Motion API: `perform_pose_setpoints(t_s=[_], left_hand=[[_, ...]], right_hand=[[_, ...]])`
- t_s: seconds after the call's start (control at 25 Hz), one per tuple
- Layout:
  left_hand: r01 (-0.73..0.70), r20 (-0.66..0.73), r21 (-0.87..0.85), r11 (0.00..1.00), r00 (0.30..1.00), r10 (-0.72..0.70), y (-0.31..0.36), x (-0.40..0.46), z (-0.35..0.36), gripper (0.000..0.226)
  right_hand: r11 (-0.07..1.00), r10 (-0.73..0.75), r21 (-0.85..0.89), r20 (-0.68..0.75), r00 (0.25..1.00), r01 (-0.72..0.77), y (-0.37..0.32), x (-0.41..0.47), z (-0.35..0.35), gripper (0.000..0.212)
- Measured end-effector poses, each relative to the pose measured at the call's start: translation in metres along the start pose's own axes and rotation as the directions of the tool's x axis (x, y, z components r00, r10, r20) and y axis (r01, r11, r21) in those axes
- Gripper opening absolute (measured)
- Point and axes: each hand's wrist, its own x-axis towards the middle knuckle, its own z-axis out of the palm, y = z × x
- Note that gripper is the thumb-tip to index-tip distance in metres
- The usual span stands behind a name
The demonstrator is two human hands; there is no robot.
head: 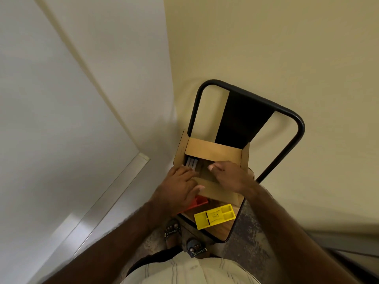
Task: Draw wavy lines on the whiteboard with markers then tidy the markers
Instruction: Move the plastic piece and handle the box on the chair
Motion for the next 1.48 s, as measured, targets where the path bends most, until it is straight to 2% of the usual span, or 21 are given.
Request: perform_pose_setpoints(t_s=[0.08,0.2,0.36,0.48,0.56,0.68,0.76,0.88,0.96,1.04,1.16,1.24,1.48], left_hand=[[0.083,0.018,0.069,0.994,0.996,-0.084,0.003,0.001,-0.002,0.053],[0.224,0.124,0.136,0.965,0.962,-0.241,0.005,0.004,-0.011,0.069],[0.285,0.178,0.124,0.95,0.936,-0.304,-0.005,0.003,-0.008,0.093],[0.313,0.232,0.117,0.943,0.914,-0.332,-0.015,-0.001,0.0,0.107],[0.319,0.28,0.105,0.942,0.899,-0.336,-0.021,-0.003,0.006,0.115],[0.318,0.313,0.052,0.947,0.895,-0.318,-0.028,-0.004,0.011,0.122],[0.321,0.32,0.008,0.947,0.896,-0.306,-0.029,-0.004,0.012,0.124],[0.328,0.319,-0.031,0.944,0.899,-0.301,-0.03,-0.003,0.013,0.123],[0.336,0.311,-0.049,0.941,0.9,-0.305,-0.031,-0.002,0.014,0.123],[0.336,0.311,-0.052,0.941,0.9,-0.304,-0.031,-0.003,0.014,0.123],[0.335,0.293,-0.06,0.94,0.906,-0.305,-0.03,-0.005,0.013,0.123],[0.333,0.285,-0.065,0.941,0.91,-0.302,-0.029,-0.005,0.012,0.122],[0.32,0.284,-0.1,0.942,0.917,-0.281,-0.031,-0.006,0.015,0.121]], right_hand=[[0.999,0.015,-0.05,0.069,0.998,-0.011,0.006,0.009,0.009,0.035],[0.995,-0.006,-0.097,0.016,1.0,0.007,0.008,0.011,0.011,0.036],[0.996,-0.084,-0.012,-0.19,0.978,0.083,0.009,0.006,0.01,0.051],[0.995,-0.09,-0.003,-0.4,0.912,0.097,0.013,0.008,0.004,0.059],[0.995,-0.102,-0.043,-0.46,0.882,0.093,0.014,0.017,-0.002,0.063],[0.98,-0.163,-0.175,-0.469,0.868,0.089,0.014,0.034,-0.007,0.061],[0.963,-0.213,-0.247,-0.468,0.858,0.104,0.013,0.042,-0.004,0.051],[0.959,-0.243,-0.229,-0.382,0.892,0.163,0.006,0.053,0.011,0.035],[0.991,-0.127,-0.077,-0.26,0.957,0.111,-0.001,0.063,0.026,0.035],[0.989,0.083,0.13,-0.142,0.986,-0.064,-0.005,0.077,0.04,0.038],[0.897,0.311,0.34,-0.035,0.95,-0.282,-0.008,0.097,0.058,0.03],[0.811,0.389,0.467,0.019,0.921,-0.352,-0.009,0.109,0.068,0.021],[0.674,0.513,0.569,0.098,0.853,-0.47,-0.012,0.133,0.082,0.024]])
